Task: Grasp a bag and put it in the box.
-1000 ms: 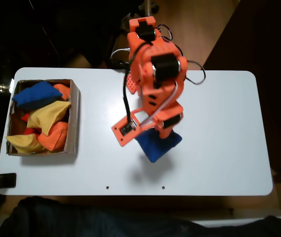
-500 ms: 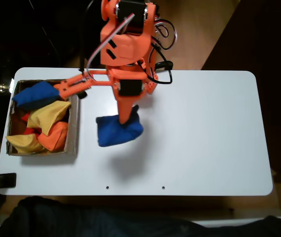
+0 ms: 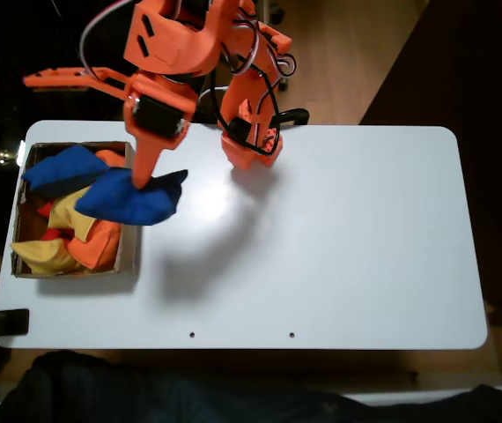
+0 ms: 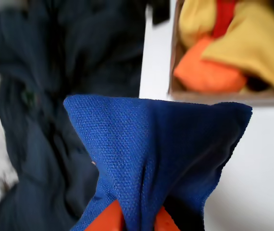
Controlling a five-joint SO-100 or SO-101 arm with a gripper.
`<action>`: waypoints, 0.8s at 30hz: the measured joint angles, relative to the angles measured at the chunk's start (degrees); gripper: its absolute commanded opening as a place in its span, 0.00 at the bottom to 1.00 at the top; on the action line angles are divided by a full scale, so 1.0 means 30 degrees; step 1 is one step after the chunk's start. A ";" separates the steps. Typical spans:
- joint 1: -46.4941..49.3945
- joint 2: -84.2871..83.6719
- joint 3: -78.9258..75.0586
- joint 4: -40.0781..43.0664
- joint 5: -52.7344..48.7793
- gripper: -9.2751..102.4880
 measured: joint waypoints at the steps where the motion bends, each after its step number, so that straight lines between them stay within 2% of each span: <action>1: 0.0381 0.0000 0.0000 -0.0205 -0.0059 0.08; 11: 0.3662 -0.0059 0.0000 -0.1787 0.0234 0.08; 24: 0.6328 -0.3398 -0.1260 -0.2109 0.2168 0.08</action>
